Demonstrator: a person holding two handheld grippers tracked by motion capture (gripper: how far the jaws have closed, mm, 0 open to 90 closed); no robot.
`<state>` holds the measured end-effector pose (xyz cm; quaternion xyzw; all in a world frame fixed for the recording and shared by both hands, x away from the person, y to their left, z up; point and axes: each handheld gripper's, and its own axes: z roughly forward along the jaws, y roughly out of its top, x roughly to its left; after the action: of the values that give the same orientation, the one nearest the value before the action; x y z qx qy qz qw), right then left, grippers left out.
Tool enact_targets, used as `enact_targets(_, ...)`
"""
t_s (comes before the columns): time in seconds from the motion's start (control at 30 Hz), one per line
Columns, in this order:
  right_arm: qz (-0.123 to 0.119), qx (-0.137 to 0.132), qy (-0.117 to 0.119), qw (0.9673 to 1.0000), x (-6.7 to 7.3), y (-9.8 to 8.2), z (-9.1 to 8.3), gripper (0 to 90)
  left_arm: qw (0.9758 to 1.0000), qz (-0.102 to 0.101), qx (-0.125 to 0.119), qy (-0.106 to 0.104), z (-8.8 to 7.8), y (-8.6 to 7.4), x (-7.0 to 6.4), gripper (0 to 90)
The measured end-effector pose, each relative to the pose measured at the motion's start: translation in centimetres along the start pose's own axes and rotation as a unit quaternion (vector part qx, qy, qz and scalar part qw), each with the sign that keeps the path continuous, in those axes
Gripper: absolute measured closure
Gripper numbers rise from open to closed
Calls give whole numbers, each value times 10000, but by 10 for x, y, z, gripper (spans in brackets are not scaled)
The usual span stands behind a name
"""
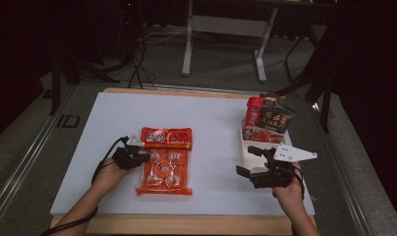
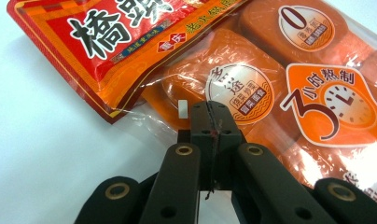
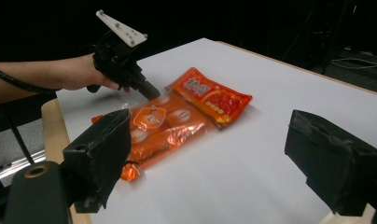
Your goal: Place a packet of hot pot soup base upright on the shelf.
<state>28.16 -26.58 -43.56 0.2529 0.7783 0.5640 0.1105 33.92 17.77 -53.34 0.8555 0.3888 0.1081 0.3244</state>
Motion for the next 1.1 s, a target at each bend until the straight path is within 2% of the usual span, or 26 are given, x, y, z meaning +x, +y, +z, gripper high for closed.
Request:
enact_targets(0.33, -58, 46, 51, 10000, 2, 1, 4, 145, 9997, 186, -29, -155, 16, 16, -21, 899)
enact_targets(0.5, -99, 66, 76, 9999, 4, 1, 5, 145, 9993, 198, -48, -315, 22, 22, -28, 899)
enact_targets(0.63, -80, 37, 63, 9999, 3, 1, 4, 145, 9989, 364, -68, -274, 22, 22, -32, 898)
enact_targets(0.7, -92, 15, 41, 9999, 3, 2, 2, 145, 9986, 413, -90, -324, 20, 21, -32, 897)
enact_targets(0.9, -88, -35, -3, 10000, 2, 2, 0, 145, 9982, 372, -132, -448, 7, 13, -34, 896)
enact_targets(0.97, -78, -41, -3, 10000, 2, 3, 0, 145, 9977, 405, -132, -522, 1, 11, -36, 896)
enact_targets(1.03, -79, -43, -2, 10000, 2, 3, -1, 144, 9960, 524, -122, -712, -11, 5, -43, 894)
enact_targets(1.1, -92, -45, -14, 9999, 2, 3, -1, 145, 9957, 557, -52, -733, -18, 0, -47, 884)
